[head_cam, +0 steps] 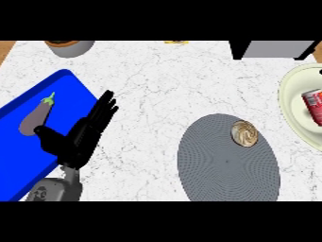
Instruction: Pick the can from the placemat and place it in the bowl
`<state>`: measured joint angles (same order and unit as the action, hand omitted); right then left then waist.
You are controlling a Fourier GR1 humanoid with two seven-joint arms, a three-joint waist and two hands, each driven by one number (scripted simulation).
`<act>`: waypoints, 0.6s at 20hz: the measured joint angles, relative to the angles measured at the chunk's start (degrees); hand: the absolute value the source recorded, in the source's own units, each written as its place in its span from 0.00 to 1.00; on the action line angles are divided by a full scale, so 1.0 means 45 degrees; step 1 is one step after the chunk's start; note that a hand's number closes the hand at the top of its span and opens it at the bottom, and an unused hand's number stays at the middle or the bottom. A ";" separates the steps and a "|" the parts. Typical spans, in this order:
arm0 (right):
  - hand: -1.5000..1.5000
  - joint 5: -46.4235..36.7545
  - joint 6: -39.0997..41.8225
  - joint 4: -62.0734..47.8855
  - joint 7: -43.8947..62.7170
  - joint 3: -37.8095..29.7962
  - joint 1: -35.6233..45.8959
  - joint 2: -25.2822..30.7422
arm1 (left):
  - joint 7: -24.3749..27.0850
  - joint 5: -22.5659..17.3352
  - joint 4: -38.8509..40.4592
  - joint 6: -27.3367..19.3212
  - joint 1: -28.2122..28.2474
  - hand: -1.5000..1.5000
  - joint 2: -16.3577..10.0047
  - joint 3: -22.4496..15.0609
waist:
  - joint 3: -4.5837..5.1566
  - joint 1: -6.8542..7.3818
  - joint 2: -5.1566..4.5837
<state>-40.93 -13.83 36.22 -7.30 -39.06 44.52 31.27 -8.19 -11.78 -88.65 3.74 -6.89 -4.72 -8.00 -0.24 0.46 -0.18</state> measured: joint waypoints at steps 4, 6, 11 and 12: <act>0.00 0.1960 0.0652 0.1267 -0.1847 -0.1050 -0.0542 -0.0416 | 0.0030 -0.0073 -0.0170 -0.0006 0.0233 0.50 -0.0109 0.0191 | 0.0029 -0.0289 0.0132; 0.00 0.2797 0.1175 0.2279 -0.2408 -0.1339 -0.1023 -0.0847 | -0.0014 -0.0043 -0.0204 -0.0069 0.0382 0.50 -0.0151 0.0250 | 0.0046 -0.0475 0.0209; 0.00 0.4680 0.2902 0.5375 -0.2721 -0.1950 -0.2782 -0.1715 | -0.0121 -0.0035 -0.0426 -0.0246 0.0619 0.50 -0.0181 0.0402 | 0.0079 -0.0870 0.0341; 0.00 0.4988 0.3265 0.6102 -0.2723 -0.2039 -0.3219 -0.1846 | -0.0022 0.0000 -0.0384 -0.0243 0.0729 0.50 -0.0183 0.0407 | 0.0085 -0.0941 0.0356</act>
<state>-18.48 0.87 63.68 -19.55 -48.23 30.03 22.96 -8.29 -11.78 -90.38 2.65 -3.61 -5.54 -6.16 0.14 -3.78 1.42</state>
